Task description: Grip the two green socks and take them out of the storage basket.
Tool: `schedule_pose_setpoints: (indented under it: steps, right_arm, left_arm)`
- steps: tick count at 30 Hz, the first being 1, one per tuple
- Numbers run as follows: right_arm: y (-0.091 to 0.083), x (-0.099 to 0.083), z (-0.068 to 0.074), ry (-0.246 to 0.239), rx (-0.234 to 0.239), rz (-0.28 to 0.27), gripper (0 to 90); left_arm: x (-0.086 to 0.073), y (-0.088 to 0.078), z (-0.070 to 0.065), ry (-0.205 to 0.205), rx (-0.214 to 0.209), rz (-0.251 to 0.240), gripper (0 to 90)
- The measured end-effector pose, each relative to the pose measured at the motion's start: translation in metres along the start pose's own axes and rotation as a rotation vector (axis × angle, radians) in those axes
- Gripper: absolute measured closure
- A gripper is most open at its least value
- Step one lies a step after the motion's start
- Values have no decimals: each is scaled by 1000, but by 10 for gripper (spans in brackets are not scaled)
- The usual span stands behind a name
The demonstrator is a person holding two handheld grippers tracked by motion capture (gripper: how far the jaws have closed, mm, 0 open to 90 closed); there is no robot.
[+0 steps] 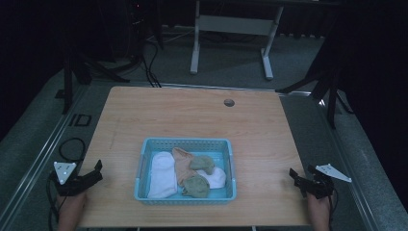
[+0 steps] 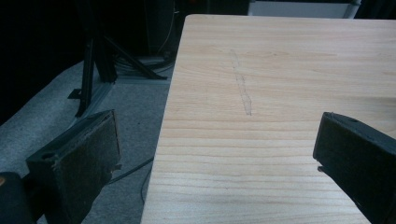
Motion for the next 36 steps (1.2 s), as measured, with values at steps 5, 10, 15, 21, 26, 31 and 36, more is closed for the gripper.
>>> schedule_pose_setpoints:
  steps: [5, 10, 15, 21, 26, 31, 36]
  right_arm:
    - [1, -1, -1, 24, 20, 22, 151]
    - [2, -2, -1, 35, 44, 37, 134]
    - [3, -4, 5, -17, 158, 82, 118]
    - [5, -6, 17, -104, 290, 164, 118]
    - [4, -3, 23, -167, 352, 216, 128]
    - [0, -1, 32, -211, 425, 291, 128]
    - [-2, 0, 38, -299, 437, 401, 127]
  left_arm:
    - [0, 0, 0, 2, 2, 5, 3]
    - [0, 0, 0, -2, 1, 7, 4]
    - [0, 0, 1, -3, 1, 8, 4]
    - [0, 0, 1, -4, -1, 9, 4]
    - [0, 1, 1, -5, -1, 11, 4]
    - [0, 1, 1, -4, 0, 12, 4]
    - [0, 0, 0, -2, -2, 12, 3]
Point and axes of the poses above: each handheld gripper's, and its own axes: y roughly forward along the jaws, x roughly out of its top, z roughly to its left, the point moved 6 cm from there along y, roughly forward along the jaws, and after that the axes turned 8 degrees about x, right-handed, at the moved point
